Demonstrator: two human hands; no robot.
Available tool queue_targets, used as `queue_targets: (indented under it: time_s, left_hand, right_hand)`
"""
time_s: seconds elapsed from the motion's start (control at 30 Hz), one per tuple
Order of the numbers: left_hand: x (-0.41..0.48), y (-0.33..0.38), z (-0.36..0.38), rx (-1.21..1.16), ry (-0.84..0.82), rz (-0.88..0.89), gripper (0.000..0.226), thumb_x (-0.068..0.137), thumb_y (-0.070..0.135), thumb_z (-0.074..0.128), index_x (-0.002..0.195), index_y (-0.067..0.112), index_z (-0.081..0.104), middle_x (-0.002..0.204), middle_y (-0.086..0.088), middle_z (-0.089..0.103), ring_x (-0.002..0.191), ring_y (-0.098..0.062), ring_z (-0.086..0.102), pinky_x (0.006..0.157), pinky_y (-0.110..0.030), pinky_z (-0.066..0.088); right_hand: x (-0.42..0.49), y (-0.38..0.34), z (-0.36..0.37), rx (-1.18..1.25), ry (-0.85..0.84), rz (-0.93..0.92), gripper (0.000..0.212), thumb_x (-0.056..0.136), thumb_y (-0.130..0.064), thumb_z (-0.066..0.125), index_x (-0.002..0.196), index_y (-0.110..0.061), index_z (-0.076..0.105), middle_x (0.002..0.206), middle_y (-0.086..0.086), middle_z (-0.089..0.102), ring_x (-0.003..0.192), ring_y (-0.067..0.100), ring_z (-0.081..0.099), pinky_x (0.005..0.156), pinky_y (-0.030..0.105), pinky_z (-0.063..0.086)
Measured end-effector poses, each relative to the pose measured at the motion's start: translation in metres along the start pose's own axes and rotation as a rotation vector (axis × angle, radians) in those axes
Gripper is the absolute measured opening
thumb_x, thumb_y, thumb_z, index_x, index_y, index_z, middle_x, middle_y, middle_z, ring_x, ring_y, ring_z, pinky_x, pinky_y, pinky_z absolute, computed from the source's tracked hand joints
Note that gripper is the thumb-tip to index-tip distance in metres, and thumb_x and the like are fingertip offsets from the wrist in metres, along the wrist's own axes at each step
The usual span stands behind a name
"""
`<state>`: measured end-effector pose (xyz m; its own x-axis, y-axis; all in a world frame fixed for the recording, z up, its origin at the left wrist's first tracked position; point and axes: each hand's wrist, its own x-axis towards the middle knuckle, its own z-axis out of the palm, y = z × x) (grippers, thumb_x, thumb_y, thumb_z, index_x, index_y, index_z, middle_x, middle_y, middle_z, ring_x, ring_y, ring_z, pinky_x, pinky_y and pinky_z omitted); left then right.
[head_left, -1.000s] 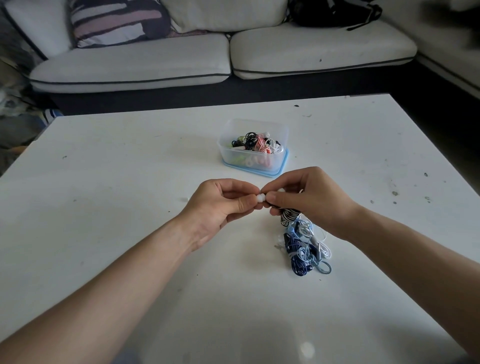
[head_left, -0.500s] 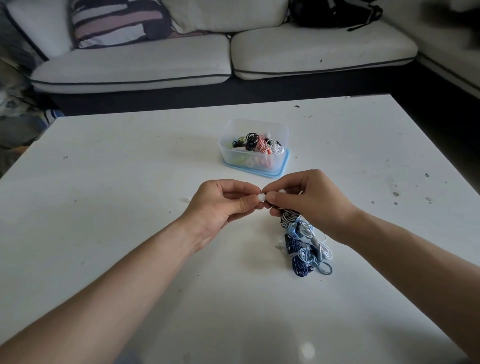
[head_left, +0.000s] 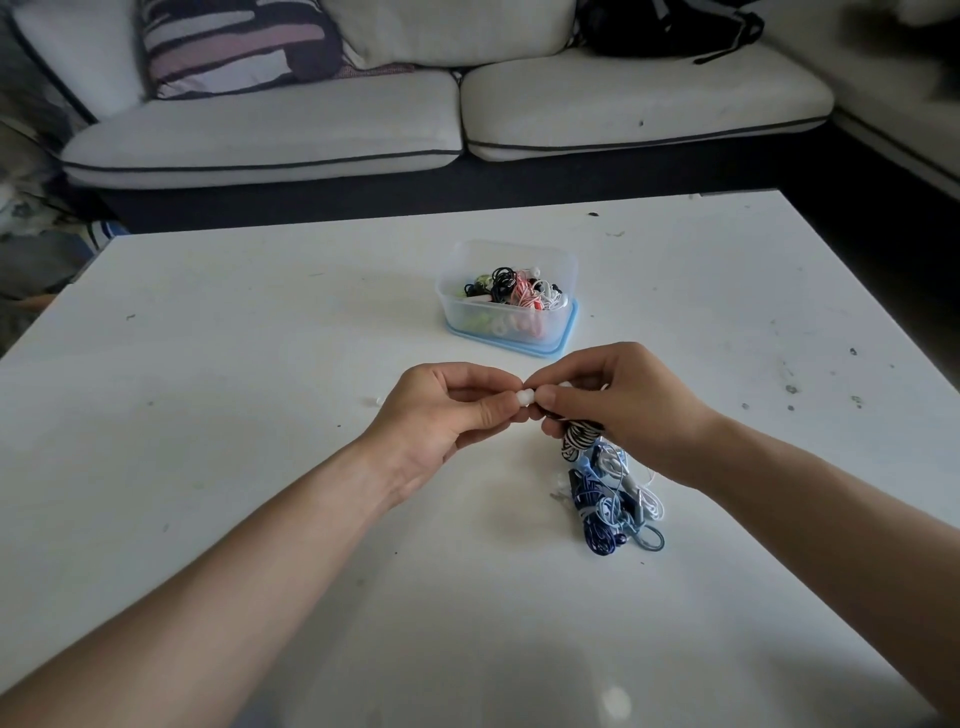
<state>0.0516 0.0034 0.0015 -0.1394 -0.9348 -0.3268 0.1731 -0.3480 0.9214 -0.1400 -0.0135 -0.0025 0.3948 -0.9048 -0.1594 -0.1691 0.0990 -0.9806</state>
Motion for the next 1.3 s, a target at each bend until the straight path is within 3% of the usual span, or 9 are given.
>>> queue_targets:
  time_s: [0.2, 0.3, 0.37, 0.6, 0.87, 1.03, 1.3]
  left_hand:
    - [0.0027, -0.0031, -0.0018, 0.023, 0.015, -0.003, 0.022, 0.063, 0.005, 0.076, 0.084, 0.006, 0.071, 0.077, -0.012, 0.074, 0.072, -0.019, 0.074, 0.062, -0.017, 0.054]
    - [0.0035, -0.0043, -0.0035, 0.031, 0.023, -0.013, 0.016, 0.07, -0.001, 0.074, 0.084, 0.006, 0.072, 0.079, -0.013, 0.075, 0.073, -0.02, 0.074, 0.066, -0.019, 0.055]
    - [0.0033, -0.0033, -0.0035, 0.033, 0.021, -0.01, 0.015, 0.072, -0.002, 0.074, 0.085, 0.005, 0.071, 0.078, -0.013, 0.074, 0.073, -0.02, 0.073, 0.064, -0.018, 0.054]
    - [0.0009, -0.0001, -0.0006, 0.033, 0.002, 0.014, 0.025, 0.061, 0.01, 0.076, 0.085, 0.005, 0.07, 0.074, -0.011, 0.074, 0.069, -0.016, 0.073, 0.057, -0.013, 0.05]
    - [0.0009, -0.0014, -0.0004, 0.041, 0.018, 0.007, 0.012, 0.075, -0.002, 0.072, 0.085, 0.005, 0.07, 0.071, -0.011, 0.073, 0.063, -0.014, 0.071, 0.049, -0.011, 0.045]
    - [0.0005, 0.0004, -0.0014, 0.044, -0.005, 0.019, 0.019, 0.067, 0.007, 0.075, 0.085, 0.005, 0.07, 0.072, -0.01, 0.074, 0.067, -0.014, 0.072, 0.051, -0.011, 0.046]
    - [0.0043, -0.0027, -0.0049, 0.078, -0.027, 0.027, 0.023, 0.061, 0.017, 0.078, 0.082, 0.012, 0.071, 0.076, -0.009, 0.073, 0.073, -0.017, 0.071, 0.062, -0.019, 0.052]
  right_hand:
    - [0.0004, -0.0001, 0.0038, -0.137, 0.073, -0.055, 0.007, 0.087, -0.014, 0.074, 0.086, -0.018, 0.08, 0.08, 0.01, 0.076, 0.078, 0.035, 0.071, 0.074, 0.041, 0.058]
    - [0.0005, -0.0008, 0.0055, -0.202, 0.096, -0.069, 0.007, 0.087, -0.017, 0.075, 0.084, -0.021, 0.08, 0.071, 0.003, 0.075, 0.069, 0.021, 0.071, 0.063, 0.026, 0.054]
    - [0.0008, -0.0007, 0.005, -0.181, 0.083, -0.059, 0.008, 0.088, -0.014, 0.073, 0.086, -0.019, 0.08, 0.073, 0.005, 0.076, 0.068, 0.021, 0.07, 0.062, 0.02, 0.053]
    - [0.002, 0.0031, 0.0, 0.102, -0.015, 0.027, 0.012, 0.089, -0.004, 0.069, 0.097, 0.001, 0.075, 0.095, 0.03, 0.071, 0.071, 0.022, 0.062, 0.066, 0.024, 0.053]
    - [0.0025, 0.004, 0.0021, -0.056, 0.055, -0.041, 0.007, 0.088, -0.01, 0.073, 0.09, -0.011, 0.079, 0.082, 0.013, 0.076, 0.071, 0.022, 0.068, 0.068, 0.028, 0.055]
    - [0.0028, 0.0041, 0.0008, 0.076, 0.004, 0.002, 0.011, 0.089, -0.005, 0.069, 0.097, -0.002, 0.076, 0.092, 0.022, 0.075, 0.07, 0.018, 0.066, 0.066, 0.022, 0.053]
    - [0.0041, 0.0055, 0.0015, 0.174, -0.009, 0.026, 0.009, 0.089, -0.003, 0.068, 0.094, 0.0, 0.075, 0.087, 0.021, 0.073, 0.068, 0.018, 0.064, 0.065, 0.022, 0.053]
